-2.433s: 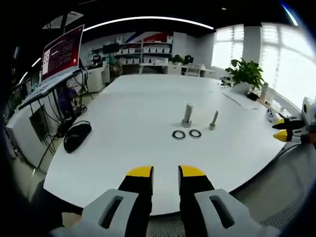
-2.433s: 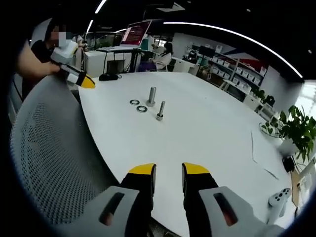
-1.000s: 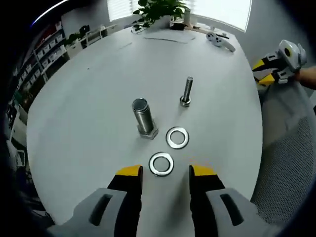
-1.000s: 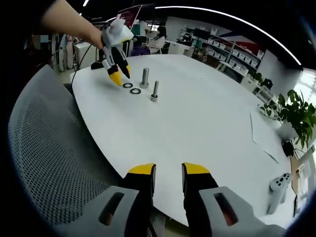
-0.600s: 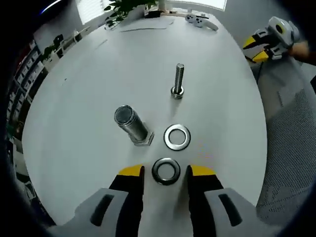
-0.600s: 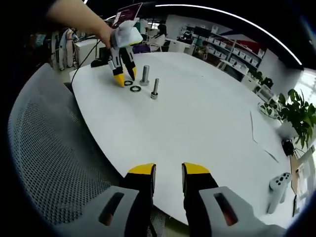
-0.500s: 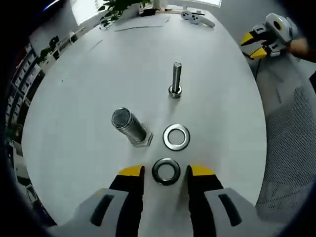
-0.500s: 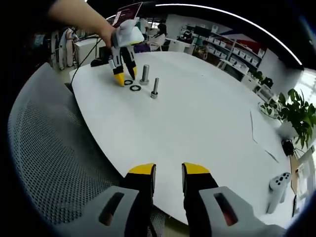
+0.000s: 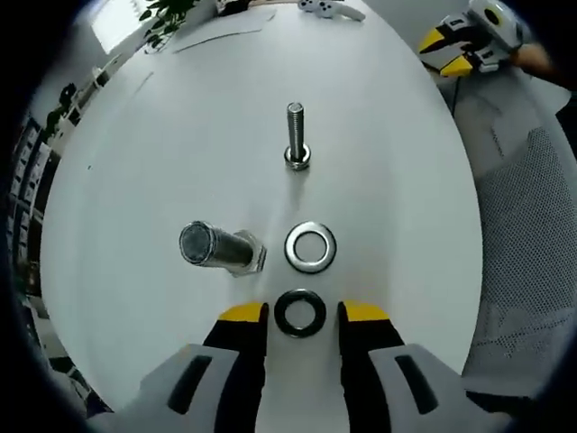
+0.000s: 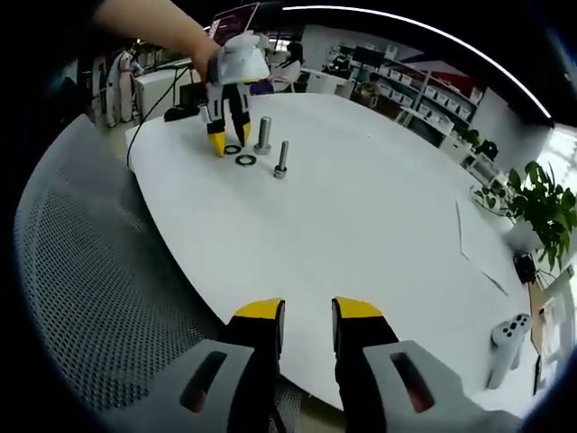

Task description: Place the washer onto the threaded stud by aligning its center hole with the stud, sliding it down to the base, and recovering from edge contact or off-axis alignment until the washer reaches the visible bottom stop.

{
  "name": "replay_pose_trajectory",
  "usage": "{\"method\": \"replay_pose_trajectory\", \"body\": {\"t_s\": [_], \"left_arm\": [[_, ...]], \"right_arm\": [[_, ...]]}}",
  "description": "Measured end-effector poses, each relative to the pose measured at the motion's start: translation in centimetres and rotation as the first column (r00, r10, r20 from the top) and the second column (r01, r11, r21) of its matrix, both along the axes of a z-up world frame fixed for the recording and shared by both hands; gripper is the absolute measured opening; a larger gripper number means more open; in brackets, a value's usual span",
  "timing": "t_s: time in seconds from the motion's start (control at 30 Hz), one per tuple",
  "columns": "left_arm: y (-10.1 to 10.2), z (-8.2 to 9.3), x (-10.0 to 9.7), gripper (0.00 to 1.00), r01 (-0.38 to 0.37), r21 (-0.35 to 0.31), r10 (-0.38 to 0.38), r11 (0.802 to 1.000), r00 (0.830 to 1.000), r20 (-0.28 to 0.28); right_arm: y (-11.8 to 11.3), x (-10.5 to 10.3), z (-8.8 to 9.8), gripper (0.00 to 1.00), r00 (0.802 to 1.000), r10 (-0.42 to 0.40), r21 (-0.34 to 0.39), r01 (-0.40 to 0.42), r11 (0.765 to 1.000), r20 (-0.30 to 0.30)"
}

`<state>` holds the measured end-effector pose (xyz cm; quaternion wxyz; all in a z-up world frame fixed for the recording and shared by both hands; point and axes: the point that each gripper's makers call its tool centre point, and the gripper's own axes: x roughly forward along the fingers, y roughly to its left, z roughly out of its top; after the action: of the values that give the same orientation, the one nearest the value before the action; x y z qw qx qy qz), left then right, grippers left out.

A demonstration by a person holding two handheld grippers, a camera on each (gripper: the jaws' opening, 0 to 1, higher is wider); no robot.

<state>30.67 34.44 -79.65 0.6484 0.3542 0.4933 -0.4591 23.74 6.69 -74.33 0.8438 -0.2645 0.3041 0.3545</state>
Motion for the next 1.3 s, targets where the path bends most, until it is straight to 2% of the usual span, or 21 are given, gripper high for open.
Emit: {"method": "replay_pose_trajectory", "body": {"t_s": [0.17, 0.3, 0.37, 0.47, 0.53, 0.57, 0.63, 0.83, 1.1, 1.17, 1.2, 1.23, 1.3], "left_arm": [[-0.1, 0.0, 0.1, 0.29, 0.019, 0.006, -0.019, 1.000, 1.000, -0.002], [-0.1, 0.0, 0.3, 0.29, -0.043, 0.056, 0.044, 0.998, 0.999, -0.022], [-0.2, -0.1, 0.2, 0.29, -0.025, 0.071, 0.027, 0.997, 0.999, -0.025], [0.0, 0.0, -0.1, 0.28, -0.060, 0.083, 0.062, 0.995, 0.998, -0.027], [0.7, -0.1, -0.6, 0.27, -0.016, 0.111, 0.020, 0.994, 0.999, -0.036], [0.8, -0.1, -0.6, 0.26, -0.023, 0.117, 0.028, 0.993, 0.999, -0.037], [0.8, -0.1, -0.6, 0.26, -0.036, 0.108, 0.041, 0.993, 0.999, -0.036], [0.7, -0.1, -0.4, 0.27, 0.016, 0.099, -0.014, 0.995, 0.999, -0.029], [0.7, 0.0, -0.5, 0.27, 0.008, 0.055, -0.007, 0.998, 1.000, -0.015], [0.6, 0.0, -0.6, 0.25, 0.010, 0.058, -0.009, 0.998, 1.000, -0.016], [0.4, 0.0, -0.4, 0.21, 0.020, 0.042, -0.019, 0.999, 1.000, -0.006], [0.4, 0.2, 0.0, 0.21, 0.020, 0.038, -0.020, 0.999, 1.000, 0.012], [0.4, 0.6, -0.3, 0.21, 0.000, 0.026, 0.000, 1.000, 1.000, 0.000]], "right_arm": [[-0.1, 0.0, 0.0, 0.24, 1.000, -0.005, 0.001, 0.005, 1.000, 0.000], [-0.1, 0.0, -0.1, 0.23, 1.000, -0.002, -0.003, 0.002, 1.000, -0.001], [-0.1, 0.0, -0.1, 0.23, 1.000, -0.004, -0.004, 0.004, 1.000, -0.001], [-0.2, 0.0, 0.0, 0.23, 1.000, -0.009, 0.000, 0.009, 1.000, 0.001], [-0.2, 0.1, 0.0, 0.23, 1.000, -0.012, 0.004, 0.012, 1.000, 0.001], [-0.2, 0.1, 0.0, 0.23, 1.000, -0.013, 0.006, 0.013, 1.000, 0.002], [-0.2, 0.1, 0.0, 0.23, 1.000, -0.014, 0.009, 0.014, 1.000, 0.004], [-0.2, 0.1, 0.0, 0.23, 1.000, -0.016, 0.010, 0.016, 1.000, 0.003], [-0.2, 0.1, 0.0, 0.23, 1.000, -0.016, 0.007, 0.015, 1.000, 0.003], [-0.2, 0.1, 0.0, 0.23, 1.000, -0.014, 0.007, 0.014, 1.000, 0.002], [-0.2, 0.1, 0.0, 0.23, 1.000, -0.013, 0.006, 0.013, 1.000, 0.002], [-0.2, 0.1, 0.0, 0.23, 1.000, -0.013, 0.006, 0.013, 1.000, 0.002], [-0.2, 0.1, -0.1, 0.23, 1.000, -0.013, 0.004, 0.013, 1.000, -0.001]]}}
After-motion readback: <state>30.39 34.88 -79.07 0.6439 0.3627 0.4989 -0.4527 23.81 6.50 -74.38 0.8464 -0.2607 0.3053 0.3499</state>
